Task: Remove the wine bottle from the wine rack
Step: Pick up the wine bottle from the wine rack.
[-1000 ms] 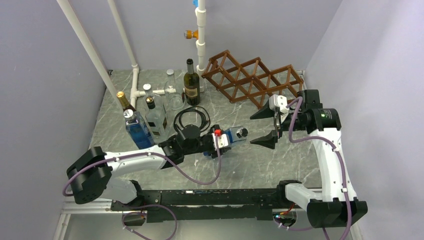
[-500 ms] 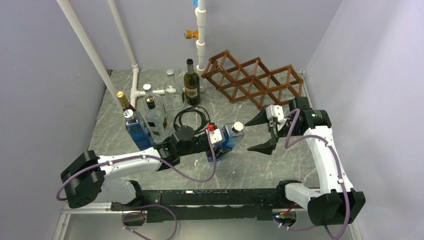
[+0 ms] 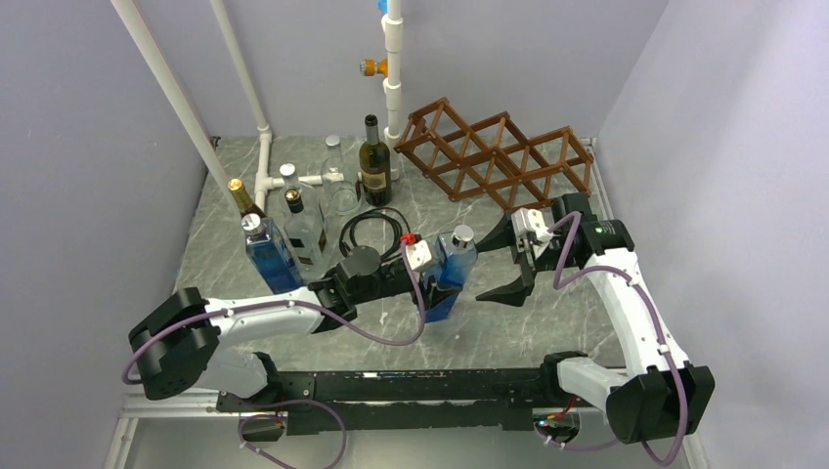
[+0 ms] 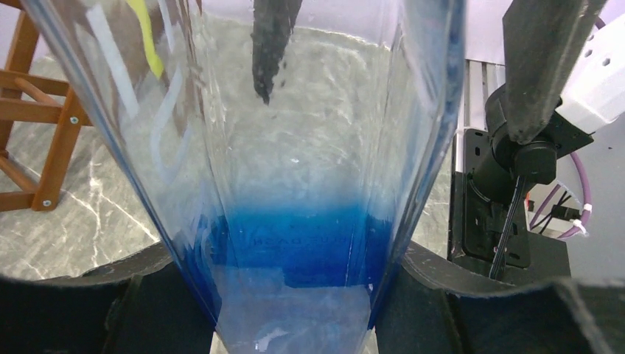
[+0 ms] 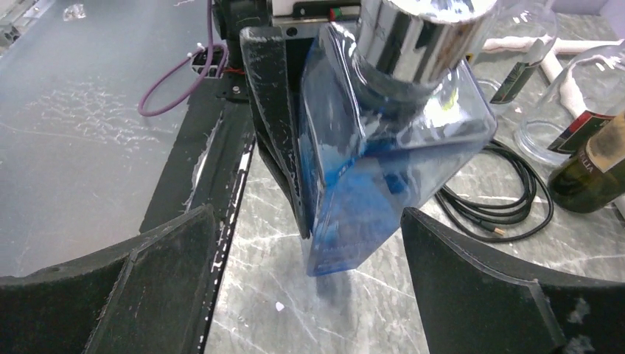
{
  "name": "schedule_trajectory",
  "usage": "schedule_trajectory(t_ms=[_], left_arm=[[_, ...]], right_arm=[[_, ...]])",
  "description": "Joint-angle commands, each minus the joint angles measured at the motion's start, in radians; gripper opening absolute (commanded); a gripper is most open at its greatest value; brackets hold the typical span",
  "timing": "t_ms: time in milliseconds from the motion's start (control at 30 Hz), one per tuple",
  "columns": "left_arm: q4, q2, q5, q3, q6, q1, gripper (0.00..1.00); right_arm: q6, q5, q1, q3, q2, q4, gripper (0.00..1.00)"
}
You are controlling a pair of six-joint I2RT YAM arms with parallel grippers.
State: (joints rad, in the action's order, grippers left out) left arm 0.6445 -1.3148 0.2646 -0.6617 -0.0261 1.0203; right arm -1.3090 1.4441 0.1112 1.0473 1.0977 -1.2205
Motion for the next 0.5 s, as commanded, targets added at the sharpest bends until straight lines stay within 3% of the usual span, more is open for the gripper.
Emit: schedule_trajectory(t_ms=[0, 333, 467], left_arm=[[0.273, -0.004, 0.039, -0.065, -0.058, 0.001, 0.00], [0.329, -0.016, 0.120, -0.053, -0.073, 0.002, 0.00], [0.341, -0.050, 0.159, -0.076, -0.096, 0.001, 0.00]], right_arm=[[0.038, 0.061, 0.015, -0.001, 0.002, 0.093, 0.99], [0.122, 0.042, 0.007, 0.047, 0.058, 0.129, 1.00], [0.080, 0.063, 0.023, 0.086, 0.104, 0.064, 1.00]])
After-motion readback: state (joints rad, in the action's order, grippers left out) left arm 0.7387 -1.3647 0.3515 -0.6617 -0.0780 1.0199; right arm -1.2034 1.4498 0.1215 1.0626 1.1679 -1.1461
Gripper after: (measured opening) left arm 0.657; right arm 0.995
